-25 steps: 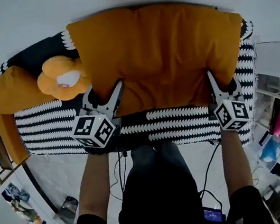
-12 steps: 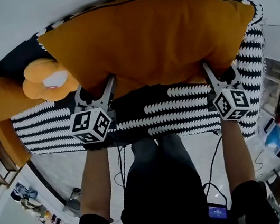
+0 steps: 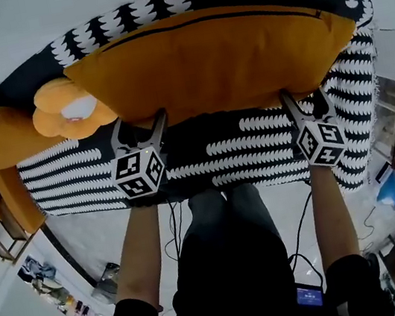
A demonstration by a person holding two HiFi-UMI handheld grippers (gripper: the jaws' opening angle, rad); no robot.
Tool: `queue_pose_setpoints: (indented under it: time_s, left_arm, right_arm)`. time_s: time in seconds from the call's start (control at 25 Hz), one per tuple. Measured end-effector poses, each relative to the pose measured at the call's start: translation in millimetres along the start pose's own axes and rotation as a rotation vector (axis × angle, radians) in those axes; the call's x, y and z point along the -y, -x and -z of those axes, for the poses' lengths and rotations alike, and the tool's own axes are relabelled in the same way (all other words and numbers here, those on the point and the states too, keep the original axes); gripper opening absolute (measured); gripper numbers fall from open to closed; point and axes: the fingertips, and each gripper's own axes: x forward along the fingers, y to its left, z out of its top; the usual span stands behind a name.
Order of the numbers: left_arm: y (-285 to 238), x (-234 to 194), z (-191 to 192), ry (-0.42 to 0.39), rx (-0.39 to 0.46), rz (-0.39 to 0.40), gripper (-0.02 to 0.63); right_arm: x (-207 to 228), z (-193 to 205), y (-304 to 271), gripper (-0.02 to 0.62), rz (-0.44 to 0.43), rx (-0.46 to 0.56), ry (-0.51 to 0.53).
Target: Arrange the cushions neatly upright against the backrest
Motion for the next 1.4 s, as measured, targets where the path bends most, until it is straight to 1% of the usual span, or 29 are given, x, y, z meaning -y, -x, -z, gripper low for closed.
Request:
queue_pose_setpoints:
  time_s: [0.12,0.2,0.32,0.44,0.56,0.64,0.72,0.88,0.96,1.08,1.24,1.4]
  left_arm:
    - [16.6,-11.8,-4.8,0.001,0.029,-0.023,0.416]
    - [26.0,-12.0,-11.1,-0.002,0.056,-0.012,0.416]
    - [37.1,2.6,-17.1,-0.021,0.083,0.01,0.415]
    - [61.5,14.4,-23.4,-0.001,0.115,0.012,0.413]
    - [89.4,25.1,-33.0,0.026,0.159,0.026,0.408]
    - [113.0,32.8,-37.4,0.032,0.177,0.039,0.394]
    - [135.9,42.6,-45.3,0.028,0.195,0.059,0.36]
    - [175.3,65.8,-75.0,-0.022,0.251,0.104,0.32]
    - [197.5,77.0,-88.8,-0.045,0.275,0.114,0.272]
    - [227.4,96.7,-111.8,-0.083,0.317,0.145,0.226]
    - [264.9,119.1,-145.0,-0.129,0.394,0.189,0.161]
    - [303.2,138.7,-169.3,-0.159,0.469,0.244,0.085]
  right_arm:
    - [-7.7,-12.5,14.7,0.416,0.029,0.055,0.012]
    - [-16.4,-23.4,25.1,0.416,0.026,0.097,0.029]
    - [-19.7,-31.9,41.1,0.414,0.014,0.131,0.044]
    - [-28.0,-36.8,67.1,0.405,0.0,0.151,0.046]
    - [-47.6,-45.4,92.2,0.385,-0.026,0.189,0.097]
    - [-65.1,-49.6,111.9,0.366,-0.047,0.209,0.132]
    - [-80.7,-58.6,133.9,0.345,-0.066,0.237,0.144]
    - [-101.8,-90.7,180.0,0.308,-0.085,0.318,0.145]
    - [-111.2,-103.6,206.6,0.277,-0.09,0.346,0.131]
    - [-127.1,-123.7,245.2,0.24,-0.113,0.403,0.132]
    - [-142.0,-145.1,289.3,0.173,-0.137,0.476,0.148]
    - [-146.9,-156.9,324.1,0.103,-0.129,0.535,0.113]
